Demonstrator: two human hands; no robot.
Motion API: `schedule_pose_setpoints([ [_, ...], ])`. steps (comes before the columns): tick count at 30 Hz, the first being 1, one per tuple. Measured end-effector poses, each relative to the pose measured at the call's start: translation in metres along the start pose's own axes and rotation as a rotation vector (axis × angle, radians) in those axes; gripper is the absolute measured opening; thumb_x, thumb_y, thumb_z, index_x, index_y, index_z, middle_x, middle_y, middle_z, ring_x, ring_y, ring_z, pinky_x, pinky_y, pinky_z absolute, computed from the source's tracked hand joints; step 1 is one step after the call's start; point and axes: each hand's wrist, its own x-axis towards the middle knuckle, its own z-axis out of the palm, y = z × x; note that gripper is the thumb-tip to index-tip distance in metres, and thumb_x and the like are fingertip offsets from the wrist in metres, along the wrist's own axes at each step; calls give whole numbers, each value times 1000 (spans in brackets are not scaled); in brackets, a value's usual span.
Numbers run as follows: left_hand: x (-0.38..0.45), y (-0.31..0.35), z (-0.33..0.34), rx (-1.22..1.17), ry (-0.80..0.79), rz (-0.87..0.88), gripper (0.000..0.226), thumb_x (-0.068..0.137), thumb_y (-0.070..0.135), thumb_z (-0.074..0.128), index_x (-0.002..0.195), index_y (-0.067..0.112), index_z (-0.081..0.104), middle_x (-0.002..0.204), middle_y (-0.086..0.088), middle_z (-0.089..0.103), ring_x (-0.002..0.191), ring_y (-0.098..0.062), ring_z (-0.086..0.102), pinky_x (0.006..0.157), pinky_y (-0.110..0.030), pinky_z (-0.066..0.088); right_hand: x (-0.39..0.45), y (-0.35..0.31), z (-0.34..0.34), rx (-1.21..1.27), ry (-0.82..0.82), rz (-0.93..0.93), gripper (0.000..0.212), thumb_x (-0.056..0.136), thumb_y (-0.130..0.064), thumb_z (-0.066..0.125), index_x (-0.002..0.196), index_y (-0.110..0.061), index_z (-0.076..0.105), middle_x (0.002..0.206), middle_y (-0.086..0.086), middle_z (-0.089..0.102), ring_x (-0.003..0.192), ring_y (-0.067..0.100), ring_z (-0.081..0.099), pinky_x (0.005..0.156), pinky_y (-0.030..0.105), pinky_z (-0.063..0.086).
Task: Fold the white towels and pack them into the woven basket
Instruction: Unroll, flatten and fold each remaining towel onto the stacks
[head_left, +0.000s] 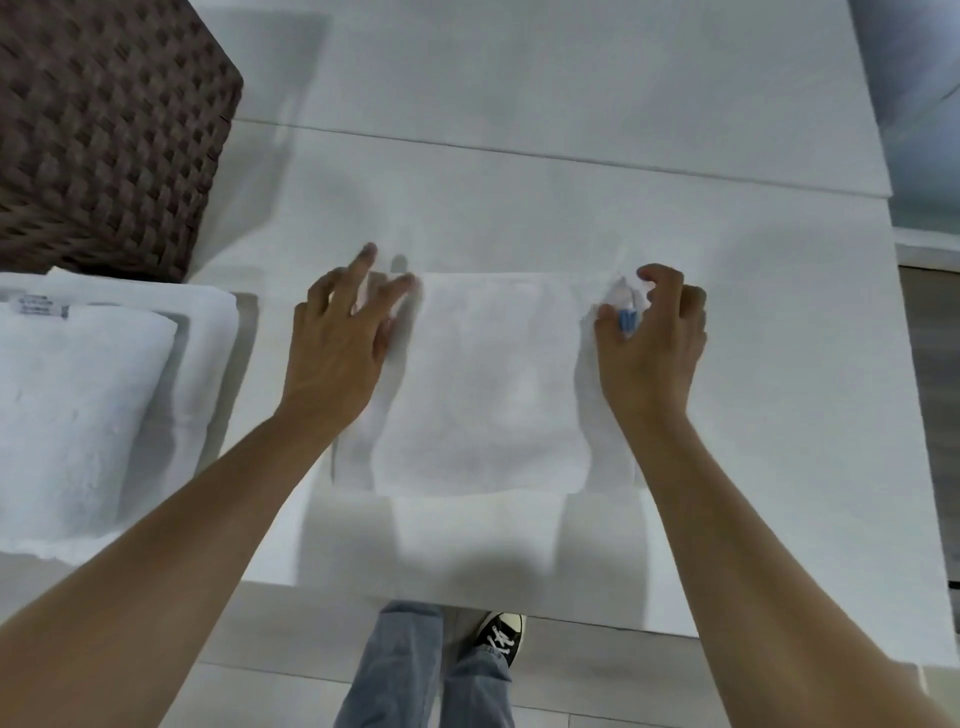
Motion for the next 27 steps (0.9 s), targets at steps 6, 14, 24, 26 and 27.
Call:
schedule_pose_setpoints([
  [6, -11, 9, 3, -52, -82, -69, 48, 99, 9, 44, 144, 25, 49, 153, -4, 44, 134, -31, 44, 105, -46, 38, -119, -20, 2, -41, -85, -445, 30, 90, -15, 60, 119, -15, 68, 110, 0, 67, 103, 25, 60, 92, 36, 36],
  [14, -59, 17, -10, 12, -77, -216, 45, 98, 25, 51, 143, 24, 50, 141, -7, 52, 124, -35, 47, 102, -46, 39, -166, 22, -8, -198, -244, -531, 32, 103, -25, 55, 132, -25, 67, 146, -2, 57, 142, 16, 46, 119, 61, 22],
  [24, -168, 61, -24, -42, -55, -80, 45, 101, 29, 54, 144, 16, 53, 156, -16, 38, 141, -36, 39, 110, -51, 38, -115, 50, -31, -251, -258, -597, 58, 95, -4, 49, 149, -25, 53, 161, 6, 40, 151, 28, 33, 122, 57, 22],
  [26, -175, 63, -22, -88, -90, 10, 43, 104, 28, 47, 145, 19, 53, 159, -14, 36, 146, -36, 33, 112, -55, 37, -125, 51, -37, -193, -295, -648, 59, 93, -3, 52, 149, -22, 52, 160, 4, 41, 151, 25, 33, 121, 56, 25],
  [27, -178, 63, -23, -104, -113, 30, 44, 104, 32, 46, 146, 19, 51, 160, -13, 34, 148, -35, 29, 112, -56, 37, -132, 54, -41, -172, -323, -672, 59, 92, -5, 55, 149, -21, 52, 161, 3, 40, 152, 23, 32, 121, 56, 26],
])
